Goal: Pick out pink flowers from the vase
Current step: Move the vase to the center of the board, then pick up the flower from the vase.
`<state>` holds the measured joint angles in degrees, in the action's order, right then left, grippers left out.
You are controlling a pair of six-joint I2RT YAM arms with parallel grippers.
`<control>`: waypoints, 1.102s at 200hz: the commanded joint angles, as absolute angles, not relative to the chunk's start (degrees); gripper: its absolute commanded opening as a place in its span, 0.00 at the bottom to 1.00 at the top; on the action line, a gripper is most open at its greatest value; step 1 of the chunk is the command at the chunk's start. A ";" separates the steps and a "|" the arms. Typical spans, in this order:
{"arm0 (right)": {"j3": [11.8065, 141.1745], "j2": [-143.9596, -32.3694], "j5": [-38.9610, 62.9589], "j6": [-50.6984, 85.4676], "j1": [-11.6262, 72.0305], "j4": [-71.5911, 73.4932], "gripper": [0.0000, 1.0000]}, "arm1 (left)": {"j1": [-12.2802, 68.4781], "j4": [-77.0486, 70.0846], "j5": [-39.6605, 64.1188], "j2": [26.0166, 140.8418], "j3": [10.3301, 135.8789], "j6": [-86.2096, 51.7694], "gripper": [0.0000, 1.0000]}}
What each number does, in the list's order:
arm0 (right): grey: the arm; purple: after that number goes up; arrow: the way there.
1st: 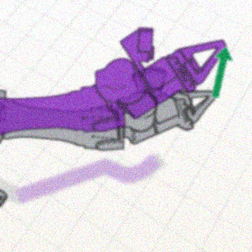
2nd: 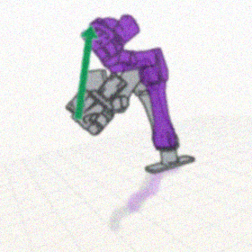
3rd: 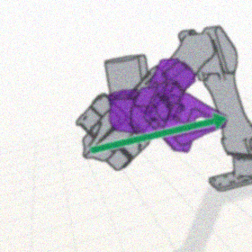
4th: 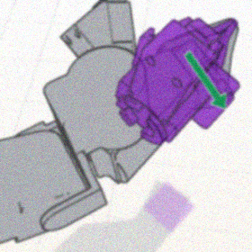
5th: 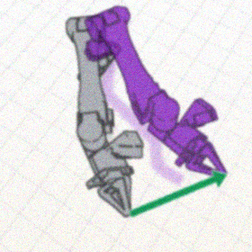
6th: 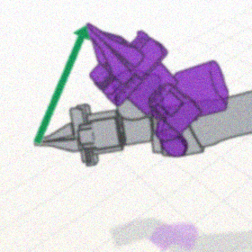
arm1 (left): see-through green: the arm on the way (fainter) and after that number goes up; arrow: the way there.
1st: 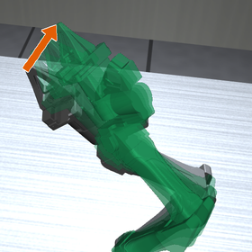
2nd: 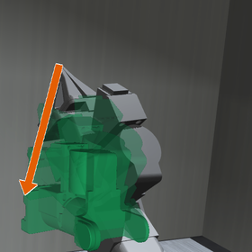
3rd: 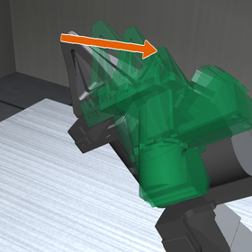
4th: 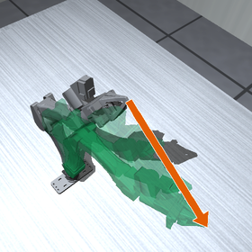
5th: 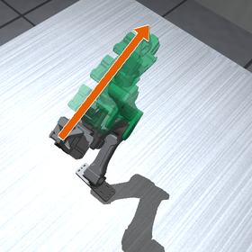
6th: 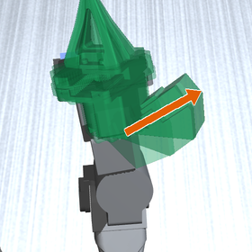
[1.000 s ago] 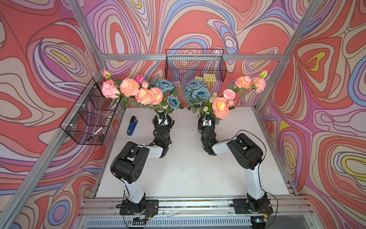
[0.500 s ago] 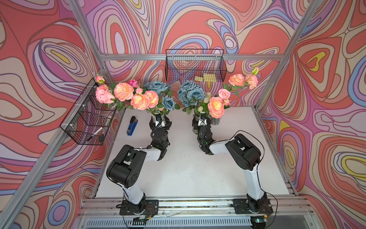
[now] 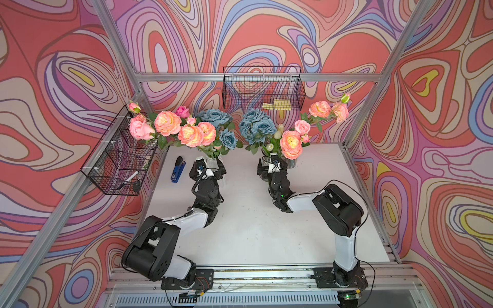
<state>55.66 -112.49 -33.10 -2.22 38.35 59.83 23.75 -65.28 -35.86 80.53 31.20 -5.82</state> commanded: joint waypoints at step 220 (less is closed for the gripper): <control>25.48 -87.47 -4.37 16.70 43.75 49.83 0.41 | 32.45 -27.15 -32.06 47.89 27.59 -11.26 0.71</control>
